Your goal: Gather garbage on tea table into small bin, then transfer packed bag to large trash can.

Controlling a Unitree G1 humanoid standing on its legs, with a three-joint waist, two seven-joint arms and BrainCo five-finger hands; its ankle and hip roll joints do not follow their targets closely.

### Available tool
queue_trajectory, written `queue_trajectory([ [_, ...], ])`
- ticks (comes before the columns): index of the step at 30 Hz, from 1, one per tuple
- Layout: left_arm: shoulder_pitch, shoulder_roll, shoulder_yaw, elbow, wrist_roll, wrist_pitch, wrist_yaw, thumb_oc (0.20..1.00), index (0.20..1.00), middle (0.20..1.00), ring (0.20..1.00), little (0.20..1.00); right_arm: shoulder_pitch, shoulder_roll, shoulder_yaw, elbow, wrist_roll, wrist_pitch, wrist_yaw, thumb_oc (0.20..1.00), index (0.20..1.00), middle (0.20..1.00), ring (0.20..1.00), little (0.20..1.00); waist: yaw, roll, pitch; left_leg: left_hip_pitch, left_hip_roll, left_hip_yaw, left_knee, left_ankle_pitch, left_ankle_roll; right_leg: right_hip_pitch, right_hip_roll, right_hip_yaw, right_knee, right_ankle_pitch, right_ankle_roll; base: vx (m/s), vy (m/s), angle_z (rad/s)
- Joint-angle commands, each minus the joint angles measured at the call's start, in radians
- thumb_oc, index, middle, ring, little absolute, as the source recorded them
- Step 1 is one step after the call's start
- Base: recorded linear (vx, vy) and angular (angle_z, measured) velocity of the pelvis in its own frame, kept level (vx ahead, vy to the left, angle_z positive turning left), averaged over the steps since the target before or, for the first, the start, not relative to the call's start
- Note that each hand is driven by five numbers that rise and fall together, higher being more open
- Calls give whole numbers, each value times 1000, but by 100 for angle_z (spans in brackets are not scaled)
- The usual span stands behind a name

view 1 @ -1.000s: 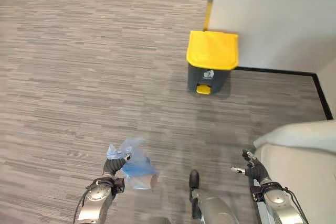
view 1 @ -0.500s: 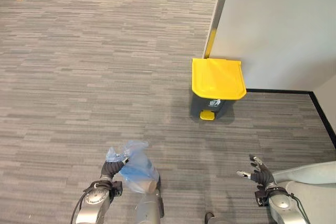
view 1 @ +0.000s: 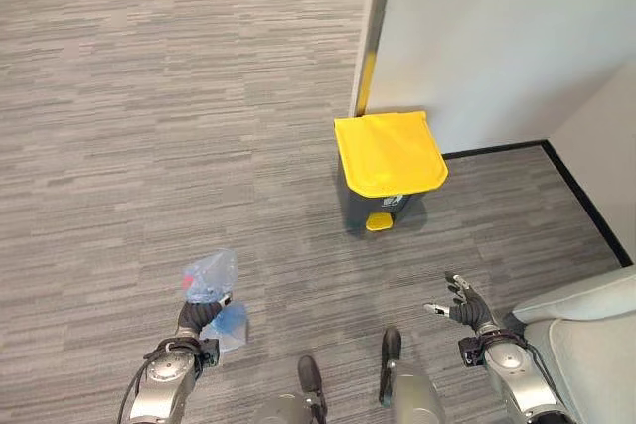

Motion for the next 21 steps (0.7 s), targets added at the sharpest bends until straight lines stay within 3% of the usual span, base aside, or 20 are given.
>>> queue_trajectory([
  [1, -3, 30, 21, -68, -6, -51, 6, 200, 200, 200, 200, 200, -38, -41, -26, -8, 3, -25, -8, 1000, 1000, 1000, 1000, 1000, -5, 12, 7, 11, 47, -201, 152, -145, -67, 31, 52, -12, 4, 2, -2, 324, -198, 28],
  [5, 5, 25, 9, -76, -1, -48, -8, 200, 200, 200, 200, 200, -12, -49, -44, -15, 10, -28, -8, 1000, 1000, 1000, 1000, 1000, -21, 8, -13, 58, 70, -222, 161, -173, -103, 61, 52, -13, 23, 3, -18, 340, -250, 32],
  [8, 13, 13, 2, -83, 5, -41, -16, 200, 200, 200, 200, 200, 9, -65, -58, -6, 12, -33, -13, 1000, 1000, 1000, 1000, 1000, -39, 27, -40, 63, 139, -224, 192, -101, -159, 89, 78, -53, 35, -30, -48, 260, -259, 27],
  [13, 2, -1, -15, -79, -5, -39, -20, 200, 200, 200, 200, 200, 29, -85, -72, -7, 17, -34, -17, 1000, 1000, 1000, 1000, 1000, -52, 26, -45, 26, 186, -222, 320, 5, -166, 150, 121, -78, 35, -90, -96, 221, -213, 16],
  [17, -8, -11, -34, -71, 6, -36, -31, 200, 200, 200, 200, 200, 19, -99, -83, -1, 30, -35, -22, 1000, 1000, 1000, 1000, 1000, -39, 10, -36, -81, 103, -222, 270, -96, -125, 214, 118, -56, -18, -108, -90, 189, -79, 1],
  [20, -12, -10, -35, -70, 8, -37, -29, 200, 200, 200, 200, 200, 15, -98, -82, -2, 32, -36, -28, 1000, 1000, 1000, 1000, 1000, -27, 7, -30, -158, 72, -214, 243, -66, -122, 234, 122, -48, -47, -104, -86, 74, 7, 5],
  [21, -5, -7, -31, -77, 6, -38, -28, 200, 200, 200, 200, 200, 17, -92, -79, 0, 36, -36, -35, 1000, 1000, 1000, 1000, 1000, -4, 15, -17, -218, 58, -209, 198, 1, -135, 260, 142, -37, -66, -105, -85, 146, 51, 2],
])
